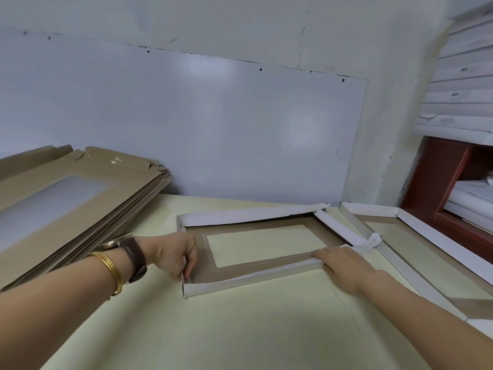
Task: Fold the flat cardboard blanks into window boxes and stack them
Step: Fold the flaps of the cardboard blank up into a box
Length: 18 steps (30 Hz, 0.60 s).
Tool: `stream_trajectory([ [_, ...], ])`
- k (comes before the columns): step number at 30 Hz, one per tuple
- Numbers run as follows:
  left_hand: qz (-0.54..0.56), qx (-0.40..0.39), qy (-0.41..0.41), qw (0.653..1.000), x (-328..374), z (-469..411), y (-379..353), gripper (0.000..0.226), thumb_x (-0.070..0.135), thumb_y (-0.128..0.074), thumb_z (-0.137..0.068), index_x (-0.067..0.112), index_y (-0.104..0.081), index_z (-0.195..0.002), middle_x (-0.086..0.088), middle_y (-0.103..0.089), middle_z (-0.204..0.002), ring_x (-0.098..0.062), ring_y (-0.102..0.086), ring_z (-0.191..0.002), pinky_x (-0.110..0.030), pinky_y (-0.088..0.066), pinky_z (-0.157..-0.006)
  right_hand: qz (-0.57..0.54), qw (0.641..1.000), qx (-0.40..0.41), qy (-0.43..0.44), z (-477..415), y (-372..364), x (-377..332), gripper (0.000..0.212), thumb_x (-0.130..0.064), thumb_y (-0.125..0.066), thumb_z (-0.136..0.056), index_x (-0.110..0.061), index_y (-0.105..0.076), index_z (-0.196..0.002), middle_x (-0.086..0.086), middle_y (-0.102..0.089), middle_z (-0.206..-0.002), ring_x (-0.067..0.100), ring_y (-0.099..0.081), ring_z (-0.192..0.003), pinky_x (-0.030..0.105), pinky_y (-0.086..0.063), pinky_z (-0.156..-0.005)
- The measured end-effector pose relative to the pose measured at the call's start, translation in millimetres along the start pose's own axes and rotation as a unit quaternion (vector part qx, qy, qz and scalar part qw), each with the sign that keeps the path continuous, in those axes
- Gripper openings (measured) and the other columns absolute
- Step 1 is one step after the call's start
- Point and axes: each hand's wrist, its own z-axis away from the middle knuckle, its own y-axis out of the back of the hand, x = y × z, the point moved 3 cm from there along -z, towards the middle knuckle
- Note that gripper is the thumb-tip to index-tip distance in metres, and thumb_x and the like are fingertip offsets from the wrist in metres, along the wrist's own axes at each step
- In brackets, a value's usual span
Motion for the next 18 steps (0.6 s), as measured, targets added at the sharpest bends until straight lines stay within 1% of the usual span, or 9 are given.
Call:
stream_trajectory([
  [3, -0.012, 0.016, 0.019, 1.0, -8, 0, 1, 0.022, -0.004, -0.064, -0.067, 0.01, -0.078, -0.077, 0.021, -0.057, -0.049, 0.01, -0.052, -0.048, -0.005, -0.04, -0.052, 0.012, 1.0, -0.022, -0.011, 0, 1, 4, 0.02, -0.015, -0.037, -0.097, -0.02, -0.056, -0.101, -0.001, -0.062, -0.104, 0.023, -0.057, -0.094, 0.036, -0.045, -0.082],
  [6, -0.036, 0.066, 0.034, 0.997, -18, -3, 3, 0.038, -0.008, -0.05, -0.064, 0.015, -0.078, -0.075, 0.019, -0.059, -0.056, 0.008, -0.054, -0.054, -0.002, -0.039, -0.051, 0.016, 0.999, -0.05, -0.002, 3, 5, 3, 0.019, -0.022, -0.038, -0.101, -0.02, -0.051, -0.086, -0.003, -0.051, -0.095, 0.021, -0.055, -0.091, 0.034, -0.044, -0.078],
  [8, -0.051, 0.098, 0.041, 0.993, -22, -8, 4, 0.038, -0.007, -0.046, -0.065, 0.013, -0.076, -0.077, 0.016, -0.059, -0.062, -0.001, -0.056, -0.063, -0.007, -0.045, -0.064, 0.019, 0.997, -0.069, 0.002, 5, 8, 2, 0.025, -0.025, -0.039, -0.1, -0.023, -0.044, -0.076, -0.005, -0.044, -0.088, 0.02, -0.052, -0.087, 0.032, -0.04, -0.075],
  [9, -0.064, 0.111, 0.045, 0.991, -22, -10, 4, 0.032, -0.005, -0.049, -0.07, 0.014, -0.073, -0.079, 0.012, -0.059, -0.067, -0.009, -0.055, -0.069, -0.015, -0.047, -0.082, 0.019, 0.997, -0.078, 0.005, 7, 10, 1, 0.025, -0.026, -0.04, -0.1, -0.023, -0.043, -0.076, -0.006, -0.043, -0.087, 0.019, -0.051, -0.085, 0.032, -0.041, -0.076],
  [10, -0.085, 0.122, 0.051, 0.988, -21, -12, 4, 0.026, 0.0, -0.051, -0.074, 0.018, -0.069, -0.081, 0.009, -0.061, -0.074, -0.012, -0.053, -0.076, -0.025, -0.038, -0.102, 0.019, 0.996, -0.087, 0.007, 8, 11, 0, 0.022, -0.026, -0.04, -0.1, -0.022, -0.045, -0.079, -0.006, -0.044, -0.088, 0.019, -0.05, -0.085, 0.033, -0.042, -0.077],
  [11, -0.106, 0.134, 0.062, 0.983, -19, -14, 4, 0.027, 0.003, -0.051, -0.077, 0.023, -0.067, -0.084, 0.008, -0.062, -0.083, -0.014, -0.052, -0.084, -0.034, -0.022, -0.114, 0.017, 0.995, -0.093, 0.009, 10, 11, -1, 0.018, -0.027, -0.039, -0.099, -0.021, -0.049, -0.085, -0.006, -0.045, -0.089, 0.019, -0.051, -0.087, 0.033, -0.043, -0.079],
  [12, -0.125, 0.153, 0.073, 0.978, -16, -16, 4, 0.032, 0.003, -0.048, -0.078, 0.028, -0.066, -0.09, 0.008, -0.063, -0.094, -0.014, -0.052, -0.095, -0.04, -0.009, -0.117, 0.015, 0.995, -0.099, 0.008, 12, 12, -2, 0.018, -0.027, -0.039, -0.099, -0.019, -0.052, -0.09, -0.005, -0.046, -0.091, 0.02, -0.053, -0.09, 0.034, -0.043, -0.08],
  [14, -0.166, 0.203, 0.091, 0.961, -8, -17, 7, 0.047, 0.001, -0.042, -0.079, 0.03, -0.063, -0.11, 0.007, -0.057, -0.114, -0.016, -0.045, -0.116, -0.046, 0.0, -0.117, 0.011, 0.995, -0.102, 0.001, 17, 13, -6, 0.022, -0.028, -0.038, -0.098, -0.016, -0.056, -0.096, -0.003, -0.049, -0.095, 0.021, -0.054, -0.092, 0.034, -0.043, -0.079],
  [18, -0.15, 0.271, 0.059, 0.949, 26, -21, 11, 0.05, 0.006, -0.047, -0.082, 0.031, -0.054, -0.125, 0.006, -0.048, -0.125, -0.021, -0.038, -0.123, -0.039, -0.021, -0.111, 0.036, 0.993, -0.109, -0.012, 25, 16, -30, 0.022, -0.024, -0.037, -0.098, -0.015, -0.056, -0.104, 0.004, -0.053, -0.104, 0.025, -0.052, -0.094, 0.033, -0.037, -0.073],
])
